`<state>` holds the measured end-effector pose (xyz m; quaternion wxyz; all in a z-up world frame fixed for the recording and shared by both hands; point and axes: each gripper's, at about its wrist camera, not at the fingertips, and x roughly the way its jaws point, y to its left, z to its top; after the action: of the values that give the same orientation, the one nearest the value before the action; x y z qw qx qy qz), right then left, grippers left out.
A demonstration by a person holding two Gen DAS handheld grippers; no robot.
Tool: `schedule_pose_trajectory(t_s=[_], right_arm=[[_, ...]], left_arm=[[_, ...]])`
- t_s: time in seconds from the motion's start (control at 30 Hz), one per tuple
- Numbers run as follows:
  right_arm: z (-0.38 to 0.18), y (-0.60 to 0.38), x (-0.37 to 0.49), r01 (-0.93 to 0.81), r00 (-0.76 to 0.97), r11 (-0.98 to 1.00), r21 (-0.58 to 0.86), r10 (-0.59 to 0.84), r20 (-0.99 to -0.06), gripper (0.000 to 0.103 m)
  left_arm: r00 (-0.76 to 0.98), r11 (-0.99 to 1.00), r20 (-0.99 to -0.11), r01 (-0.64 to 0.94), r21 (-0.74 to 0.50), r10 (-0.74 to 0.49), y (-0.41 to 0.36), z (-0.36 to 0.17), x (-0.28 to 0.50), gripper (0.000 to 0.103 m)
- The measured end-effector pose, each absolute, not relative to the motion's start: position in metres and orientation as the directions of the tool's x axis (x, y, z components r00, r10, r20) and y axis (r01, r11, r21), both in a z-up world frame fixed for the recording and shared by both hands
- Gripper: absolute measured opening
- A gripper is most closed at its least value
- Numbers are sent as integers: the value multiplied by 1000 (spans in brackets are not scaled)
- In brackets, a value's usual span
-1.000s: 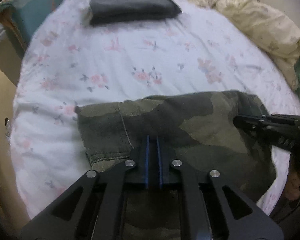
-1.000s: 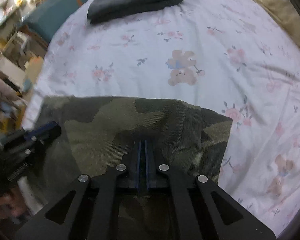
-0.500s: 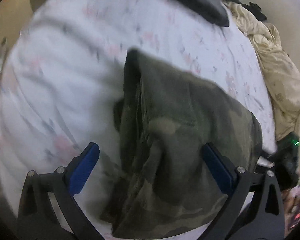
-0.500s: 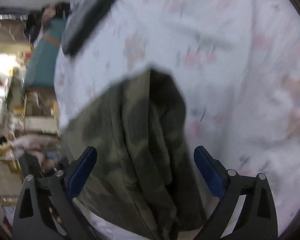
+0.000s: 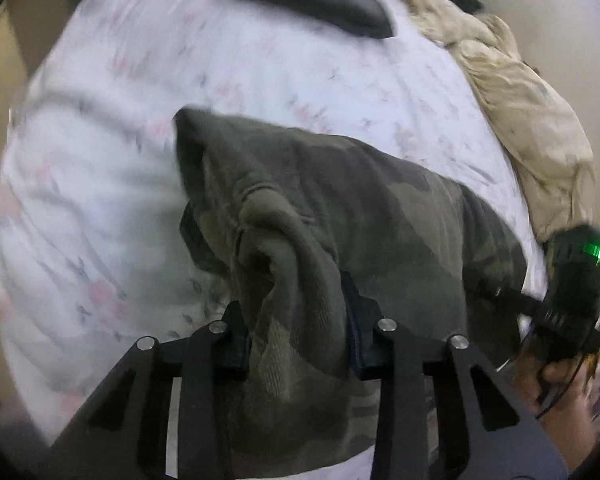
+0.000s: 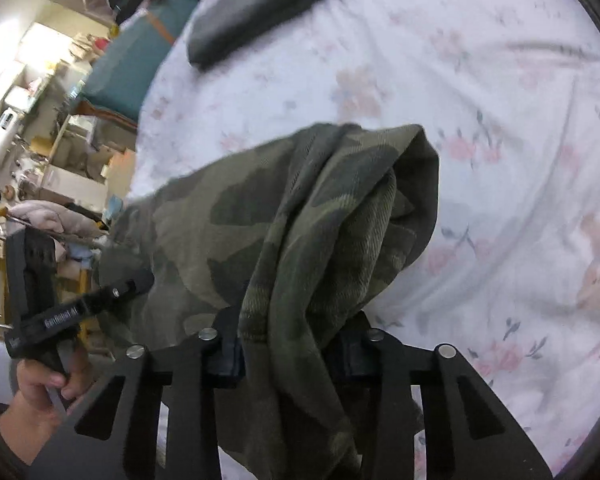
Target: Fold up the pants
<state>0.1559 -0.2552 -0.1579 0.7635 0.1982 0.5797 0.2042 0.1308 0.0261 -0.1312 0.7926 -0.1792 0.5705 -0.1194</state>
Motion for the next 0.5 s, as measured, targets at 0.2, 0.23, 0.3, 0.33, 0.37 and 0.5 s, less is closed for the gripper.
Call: schedule_pose_trajectory(t_s=[0.2, 0.23, 0.3, 0.33, 0.37, 0.5], right_arm=[[-95, -259, 181, -137, 362, 791, 596, 600, -713, 34], [-85, -257, 198, -147, 377, 786, 600, 605, -701, 34], [-75, -250, 231, -162, 391, 790, 591, 601, -697, 34], [-70, -246, 256, -168, 395, 790, 590, 602, -694, 34], [-66, -242, 280, -177, 396, 790, 587, 603, -692, 34], [-42, -217, 403, -229, 424, 812, 538, 580, -695, 34]], left_arm=[[449, 885, -790, 8, -465, -418, 47, -60, 160, 30], [456, 890, -791, 7, -455, -408, 50, -51, 177, 30], [471, 892, -785, 9, -453, -403, 59, -40, 219, 30], [476, 892, -783, 8, -451, -400, 59, -37, 242, 30], [490, 889, -775, 0, -458, -399, 66, -33, 270, 30], [545, 876, -743, -30, -481, -389, 88, -22, 377, 30]])
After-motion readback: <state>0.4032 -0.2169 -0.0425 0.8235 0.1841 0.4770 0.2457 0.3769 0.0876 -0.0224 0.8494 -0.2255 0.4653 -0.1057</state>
